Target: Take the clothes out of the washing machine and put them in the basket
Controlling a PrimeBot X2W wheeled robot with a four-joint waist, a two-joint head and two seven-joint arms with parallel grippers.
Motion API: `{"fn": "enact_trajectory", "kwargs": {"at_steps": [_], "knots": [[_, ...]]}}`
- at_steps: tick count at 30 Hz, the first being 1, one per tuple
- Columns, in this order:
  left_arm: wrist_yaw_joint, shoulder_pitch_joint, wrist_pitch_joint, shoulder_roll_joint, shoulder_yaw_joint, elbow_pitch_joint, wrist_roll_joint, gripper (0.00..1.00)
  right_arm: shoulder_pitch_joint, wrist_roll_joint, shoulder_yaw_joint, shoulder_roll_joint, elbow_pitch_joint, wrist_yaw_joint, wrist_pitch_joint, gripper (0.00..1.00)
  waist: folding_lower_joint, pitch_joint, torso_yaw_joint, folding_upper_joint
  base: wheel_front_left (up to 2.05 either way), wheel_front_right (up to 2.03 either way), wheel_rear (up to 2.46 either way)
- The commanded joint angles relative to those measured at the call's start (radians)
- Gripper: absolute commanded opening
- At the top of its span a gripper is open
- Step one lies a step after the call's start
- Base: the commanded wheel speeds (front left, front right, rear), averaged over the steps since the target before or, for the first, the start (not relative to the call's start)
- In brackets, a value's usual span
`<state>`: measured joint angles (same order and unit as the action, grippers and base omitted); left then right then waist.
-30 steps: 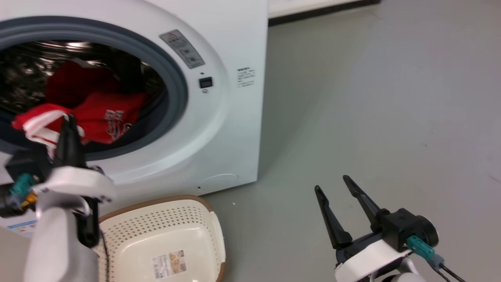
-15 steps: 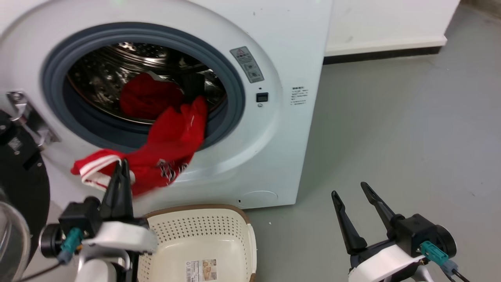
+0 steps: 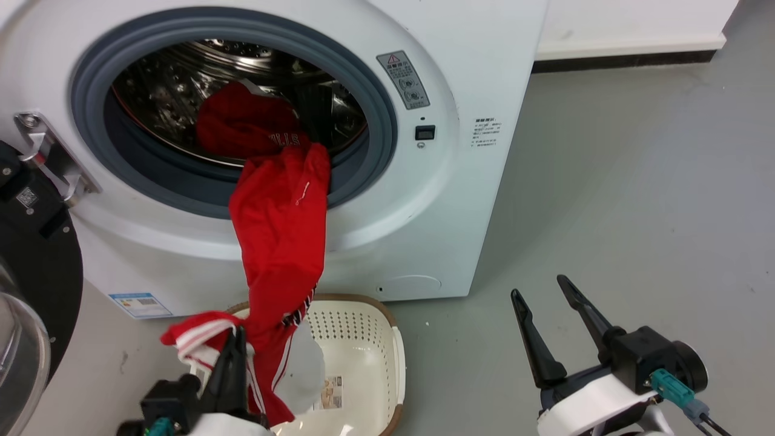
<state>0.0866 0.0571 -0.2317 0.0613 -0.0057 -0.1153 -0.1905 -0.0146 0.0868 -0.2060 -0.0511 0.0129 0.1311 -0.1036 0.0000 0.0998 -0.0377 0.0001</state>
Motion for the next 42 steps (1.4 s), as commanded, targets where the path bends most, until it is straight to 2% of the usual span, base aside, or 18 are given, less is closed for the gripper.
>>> {"fn": "enact_trajectory", "kwargs": {"at_steps": [1, 8, 15, 26, 40, 41, 42], "knots": [[-0.004, 0.013, -0.002, -0.002, -0.008, -0.022, -0.005, 0.0, 0.021, -0.002, -0.003, 0.002, 0.008, -0.001, 0.004, 1.0, 0.0, 0.023, -0.007, -0.0001, 0.0, 0.0, 0.0], [-0.008, -0.058, -0.028, -0.008, -0.027, -0.19, -0.043, 0.0, 0.054, -0.008, -0.004, 0.002, 0.023, -0.001, 0.001, 1.0, 0.0, 0.13, -0.032, -0.0001, 0.0, 0.0, 0.0], [0.003, -0.195, -0.035, -0.001, 0.028, -0.33, -0.057, 0.0, 0.113, -0.013, -0.017, 0.002, 0.042, -0.001, -0.009, 1.0, 0.0, 0.282, -0.067, -0.0001, 0.0, 0.0, 0.0], [0.022, -0.431, -0.035, 0.045, 0.147, -0.573, -0.041, 0.0, 0.21, 0.006, -0.044, 0.002, 0.032, -0.001, -0.055, 1.0, 0.0, 0.511, -0.134, -0.0001, 0.0, 0.0, 0.0], [0.023, -0.663, -0.034, 0.128, 0.209, -0.83, -0.018, 0.0, 0.273, 0.035, -0.08, 0.002, 0.008, -0.001, -0.108, 1.0, 0.0, 0.68, -0.198, -0.0001, 0.0, 0.0, 0.0], [0.022, -0.676, -0.034, 0.132, 0.215, -0.839, -0.021, 0.09, 0.275, 0.036, -0.081, 0.002, 0.006, -0.001, -0.109, 1.0, 0.0, 0.685, -0.201, -0.0001, 0.0, 0.0, 0.0], [0.023, -0.685, -0.034, 0.137, 0.221, -0.848, -0.023, 0.26, 0.277, 0.037, -0.08, 0.002, 0.004, -0.001, -0.112, 1.0, 0.0, 0.689, -0.203, -0.0001, 0.0, 0.0, 0.0]]}}
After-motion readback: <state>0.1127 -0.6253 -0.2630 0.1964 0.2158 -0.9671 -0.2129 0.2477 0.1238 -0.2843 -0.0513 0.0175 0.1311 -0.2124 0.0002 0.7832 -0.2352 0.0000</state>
